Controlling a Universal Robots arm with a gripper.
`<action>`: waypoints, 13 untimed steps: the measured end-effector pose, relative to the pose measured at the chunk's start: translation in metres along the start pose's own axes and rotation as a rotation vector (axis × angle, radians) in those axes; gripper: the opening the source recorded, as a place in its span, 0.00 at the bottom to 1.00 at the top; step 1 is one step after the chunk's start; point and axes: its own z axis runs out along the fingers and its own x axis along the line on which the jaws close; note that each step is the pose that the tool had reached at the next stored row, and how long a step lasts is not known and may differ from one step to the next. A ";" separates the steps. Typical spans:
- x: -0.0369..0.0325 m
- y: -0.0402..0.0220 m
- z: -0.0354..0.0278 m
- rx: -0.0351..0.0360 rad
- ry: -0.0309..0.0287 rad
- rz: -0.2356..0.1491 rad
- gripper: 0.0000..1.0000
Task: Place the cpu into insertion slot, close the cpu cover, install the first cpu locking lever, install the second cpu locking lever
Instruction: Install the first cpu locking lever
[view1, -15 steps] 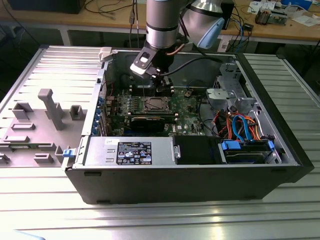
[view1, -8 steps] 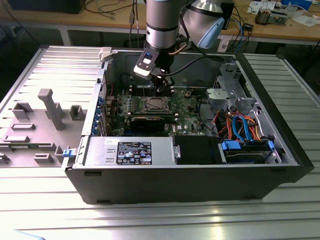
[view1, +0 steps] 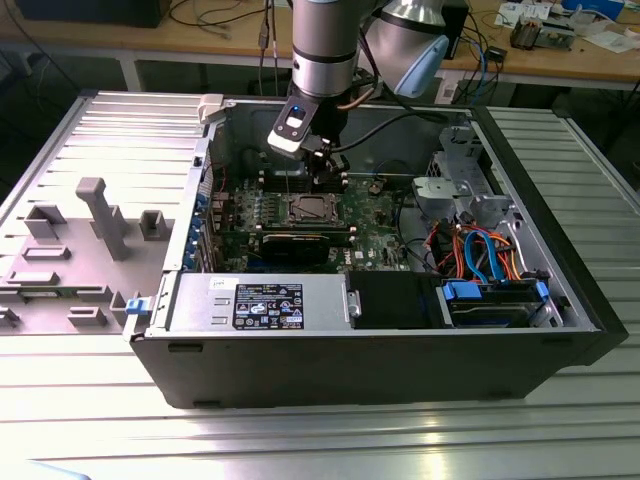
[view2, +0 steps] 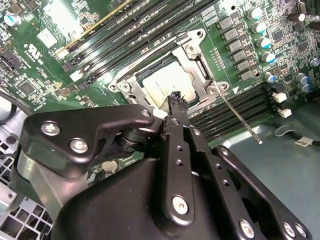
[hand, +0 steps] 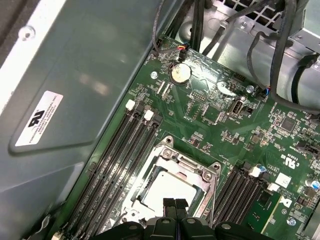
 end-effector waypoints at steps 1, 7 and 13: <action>0.0000 0.0000 0.0000 0.0000 0.0000 -0.001 0.11; -0.0001 -0.0001 0.0000 0.0000 0.0004 -0.032 0.11; -0.0001 0.0000 -0.0048 0.0001 0.0004 -0.035 0.11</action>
